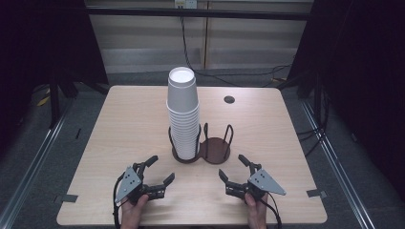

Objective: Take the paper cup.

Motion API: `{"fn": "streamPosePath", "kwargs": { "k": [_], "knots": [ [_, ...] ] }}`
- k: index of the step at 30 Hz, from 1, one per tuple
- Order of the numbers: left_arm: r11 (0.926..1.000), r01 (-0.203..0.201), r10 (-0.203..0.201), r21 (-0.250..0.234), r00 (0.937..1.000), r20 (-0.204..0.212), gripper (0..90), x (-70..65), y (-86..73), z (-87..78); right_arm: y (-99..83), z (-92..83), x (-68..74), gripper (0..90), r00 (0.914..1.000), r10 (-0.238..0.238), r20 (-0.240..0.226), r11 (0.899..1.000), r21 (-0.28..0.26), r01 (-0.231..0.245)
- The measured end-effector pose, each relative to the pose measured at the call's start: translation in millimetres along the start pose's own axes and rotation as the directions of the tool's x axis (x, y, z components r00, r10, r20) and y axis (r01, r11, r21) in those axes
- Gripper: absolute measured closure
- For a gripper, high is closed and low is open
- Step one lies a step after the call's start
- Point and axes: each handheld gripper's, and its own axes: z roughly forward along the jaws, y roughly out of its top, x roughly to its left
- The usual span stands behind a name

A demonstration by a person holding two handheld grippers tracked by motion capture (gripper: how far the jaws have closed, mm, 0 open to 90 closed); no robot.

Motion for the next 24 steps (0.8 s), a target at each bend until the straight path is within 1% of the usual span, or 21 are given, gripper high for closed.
{"fn": "streamPosePath", "kwargs": {
  "k": [2, 5, 7, 13, 15, 16, 18, 21, 24],
  "knots": [
    [1.0, -0.001, 0.001, 0.0, 1.0, 0.0, 15.7, 0.0, 0.0, 0.0, 0.3, -0.2, -1.4, 12.5, 0.9999, 0.009, -0.006, 1.0, 0.006, -0.009],
    [1.0, 0.0, 0.0, 0.0, 1.0, 0.0, 15.7, 0.0, 0.0, 0.0, 0.5, -0.9, -1.8, 12.6, 0.9997, 0.023, 0.007, 1.0, 0.012, -0.023],
    [1.0, -0.001, 0.001, 0.0, 1.0, 0.0, 15.7, 0.0, 0.0, 0.0, 0.5, -1.1, -1.8, 12.6, 0.9996, 0.023, 0.016, 1.0, 0.013, -0.024],
    [1.0, -0.001, 0.001, 0.0, 1.0, 0.0, 15.7, 0.0, 0.0, 0.0, 0.0, -2.4, -1.6, 12.6, 0.9998, 0.018, 0.009, 1.0, -0.001, -0.018],
    [1.0, 0.001, -0.001, 0.0, 1.0, 0.0, 15.7, -0.2, 0.0, -0.1, 0.0, -2.3, -1.8, 12.7, 0.9995, 0.023, 0.02, 1.0, -0.001, -0.023],
    [1.0, 0.009, -0.009, -0.001, 1.0, 0.001, 15.7, -0.8, -0.1, 0.1, 0.2, -2.1, -2.1, 12.7, 0.9994, 0.028, 0.018, 1.0, 0.002, -0.028],
    [1.0, 0.009, -0.009, -0.002, 1.0, 0.001, 15.7, -0.7, -0.1, 0.1, 0.4, -1.9, -2.5, 12.7, 0.9995, 0.029, 0.012, 1.0, 0.007, -0.029],
    [1.0, 0.01, -0.01, -0.001, 1.0, 0.001, 15.7, -0.8, -0.1, 0.1, 1.4, -0.3, -2.5, 12.9, 0.9991, 0.043, 0.002, 0.998, 0.034, -0.044],
    [0.9999, 0.01, -0.01, -0.001, 0.9999, 0.002, 15.7, -0.6, -0.1, 0.2, 3.3, 1.4, -1.4, 13.3, 0.9991, 0.04, -0.01, 0.998, 0.048, -0.04]
  ]
}}
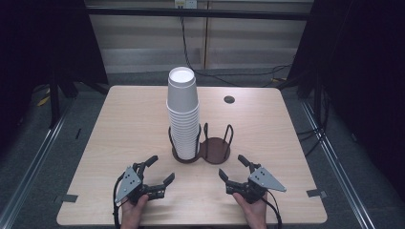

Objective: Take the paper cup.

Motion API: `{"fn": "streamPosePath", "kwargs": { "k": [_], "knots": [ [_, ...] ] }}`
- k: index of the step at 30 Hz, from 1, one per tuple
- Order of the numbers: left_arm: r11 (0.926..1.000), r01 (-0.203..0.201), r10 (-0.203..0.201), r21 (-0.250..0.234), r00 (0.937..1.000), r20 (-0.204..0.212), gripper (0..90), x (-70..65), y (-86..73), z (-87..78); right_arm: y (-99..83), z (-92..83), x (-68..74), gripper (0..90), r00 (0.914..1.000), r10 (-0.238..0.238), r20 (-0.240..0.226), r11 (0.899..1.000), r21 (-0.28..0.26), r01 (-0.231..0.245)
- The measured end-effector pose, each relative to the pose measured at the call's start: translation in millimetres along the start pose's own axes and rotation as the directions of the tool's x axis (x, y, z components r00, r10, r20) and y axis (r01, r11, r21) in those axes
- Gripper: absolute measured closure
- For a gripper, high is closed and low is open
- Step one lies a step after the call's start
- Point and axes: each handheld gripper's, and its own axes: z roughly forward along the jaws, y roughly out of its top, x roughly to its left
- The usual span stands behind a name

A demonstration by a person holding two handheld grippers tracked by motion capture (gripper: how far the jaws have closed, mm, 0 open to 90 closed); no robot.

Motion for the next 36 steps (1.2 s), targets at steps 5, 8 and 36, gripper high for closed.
{"fn": "streamPosePath", "kwargs": {
  "k": [5, 8, 36],
  "knots": [
    [1.0, 0.001, -0.001, 0.001, 1.0, -0.001, 15.7, 0.0, 0.0, -0.1, 4.0, 1.5, 0.9, 16.4, 0.9995, 0.002, -0.032, 1.0, 0.018, -0.001],
    [1.0, 0.0, 0.0, 0.0, 1.0, 0.0, 15.7, 0.0, 0.0, 0.0, 6.7, 1.7, 0.2, 15.9, 0.9991, 0.007, -0.042, 1.0, 0.022, -0.006],
    [0.9999, -0.011, 0.011, 0.002, 0.9999, -0.001, 15.7, 0.7, 0.2, -0.6, 84.7, 25.1, 5.3, 13.7, 0.9775, -0.003, -0.211, 0.999, 0.051, 0.014]
  ]
}}
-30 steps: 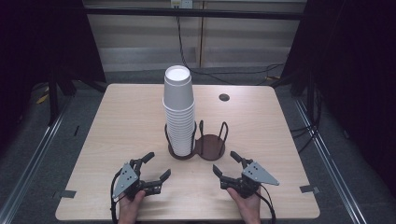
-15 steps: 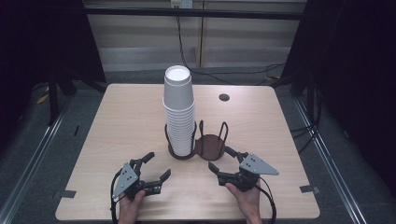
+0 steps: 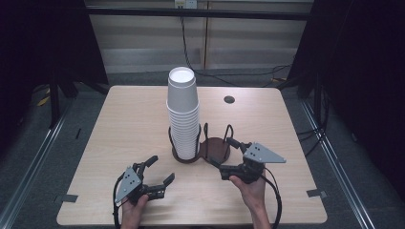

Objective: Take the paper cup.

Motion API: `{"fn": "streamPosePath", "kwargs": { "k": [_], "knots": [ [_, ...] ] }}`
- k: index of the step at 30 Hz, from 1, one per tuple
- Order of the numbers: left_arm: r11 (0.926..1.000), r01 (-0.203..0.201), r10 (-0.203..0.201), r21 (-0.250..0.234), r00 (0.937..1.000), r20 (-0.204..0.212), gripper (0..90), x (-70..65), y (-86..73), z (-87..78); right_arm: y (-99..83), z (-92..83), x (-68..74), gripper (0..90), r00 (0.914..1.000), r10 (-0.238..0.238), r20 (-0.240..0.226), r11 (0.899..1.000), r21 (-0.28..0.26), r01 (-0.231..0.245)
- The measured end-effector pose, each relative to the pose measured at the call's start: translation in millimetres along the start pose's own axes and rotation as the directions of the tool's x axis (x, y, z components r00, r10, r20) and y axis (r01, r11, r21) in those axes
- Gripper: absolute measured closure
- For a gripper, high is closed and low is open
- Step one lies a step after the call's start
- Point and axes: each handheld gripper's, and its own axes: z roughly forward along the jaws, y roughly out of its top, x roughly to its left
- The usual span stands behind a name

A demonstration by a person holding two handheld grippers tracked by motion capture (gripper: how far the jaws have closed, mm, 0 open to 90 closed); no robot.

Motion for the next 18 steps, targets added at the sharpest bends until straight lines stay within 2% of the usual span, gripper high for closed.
{"fn": "streamPosePath", "kwargs": {
  "k": [4, 5, 10, 14, 18],
  "knots": [
    [1.0, 0.0, 0.0, 0.0, 1.0, 0.001, 15.7, 0.1, 0.0, 0.0, 10.1, 2.8, -1.4, 13.5, 0.9998, 0.004, -0.019, 1.0, 0.003, -0.004],
    [1.0, 0.0, 0.0, 0.0, 1.0, 0.001, 15.7, 0.0, 0.0, 0.0, 16.2, 4.9, -2.0, 14.0, 0.9992, 0.004, -0.039, 1.0, 0.008, -0.004],
    [1.0, 0.005, -0.005, -0.001, 1.0, 0.001, 15.7, -0.2, -0.1, -0.1, 29.5, 11.3, -2.7, 14.4, 0.9974, 0.0, -0.072, 1.0, 0.013, 0.001],
    [1.0, 0.005, -0.005, -0.001, 1.0, 0.002, 15.7, -0.2, -0.1, -0.2, 38.2, 14.8, -2.8, 14.4, 0.9968, -0.016, -0.079, 1.0, 0.016, 0.018],
    [1.0, 0.005, -0.005, -0.002, 1.0, 0.002, 15.7, -0.2, -0.1, -0.2, 54.6, 19.9, -4.5, 14.0, 0.9956, -0.031, -0.088, 0.999, 0.015, 0.033]
  ]
}}
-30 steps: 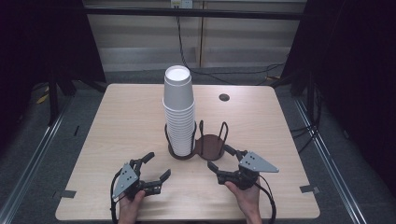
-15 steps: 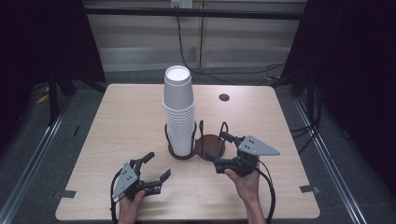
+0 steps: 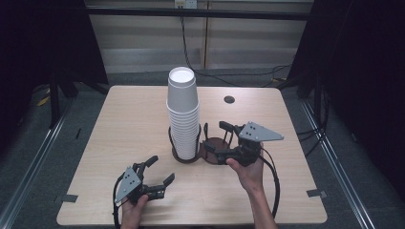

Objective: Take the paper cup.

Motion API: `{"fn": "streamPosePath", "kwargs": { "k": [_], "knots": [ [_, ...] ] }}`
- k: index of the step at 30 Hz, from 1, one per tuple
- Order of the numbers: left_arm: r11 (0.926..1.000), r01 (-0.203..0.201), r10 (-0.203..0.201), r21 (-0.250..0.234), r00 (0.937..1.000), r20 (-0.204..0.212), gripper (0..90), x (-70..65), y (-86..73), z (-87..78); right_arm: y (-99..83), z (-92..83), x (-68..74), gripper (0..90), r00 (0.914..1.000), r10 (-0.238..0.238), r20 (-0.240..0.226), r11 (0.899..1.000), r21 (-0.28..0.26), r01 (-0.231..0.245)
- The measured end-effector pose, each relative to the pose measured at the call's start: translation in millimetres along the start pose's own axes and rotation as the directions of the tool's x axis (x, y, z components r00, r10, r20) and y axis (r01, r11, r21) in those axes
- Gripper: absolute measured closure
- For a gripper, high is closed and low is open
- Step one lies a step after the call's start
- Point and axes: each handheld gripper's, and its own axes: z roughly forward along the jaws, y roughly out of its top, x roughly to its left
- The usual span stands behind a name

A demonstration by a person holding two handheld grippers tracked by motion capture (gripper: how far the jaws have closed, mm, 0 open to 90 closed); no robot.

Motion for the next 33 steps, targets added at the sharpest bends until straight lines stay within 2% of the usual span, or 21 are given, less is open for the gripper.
{"fn": "streamPosePath", "kwargs": {
  "k": [16, 26, 33],
  "knots": [
    [1.0, 0.0, 0.0, 0.0, 1.0, 0.003, 15.7, 0.1, 0.0, 0.0, 34.0, 13.1, -8.0, 13.1, 0.9976, -0.018, -0.066, 0.999, 0.033, 0.02],
    [1.0, 0.0, 0.0, -0.001, 1.0, 0.004, 15.7, 0.1, 0.0, 0.0, 52.9, 23.7, -14.4, 13.1, 0.9956, -0.03, -0.089, 0.997, 0.067, 0.036],
    [1.0, 0.0, 0.0, -0.001, 1.0, 0.004, 15.7, 0.1, 0.0, 0.0, 68.8, 29.6, -17.3, 13.2, 0.9951, -0.043, -0.089, 0.995, 0.084, 0.05]
  ]
}}
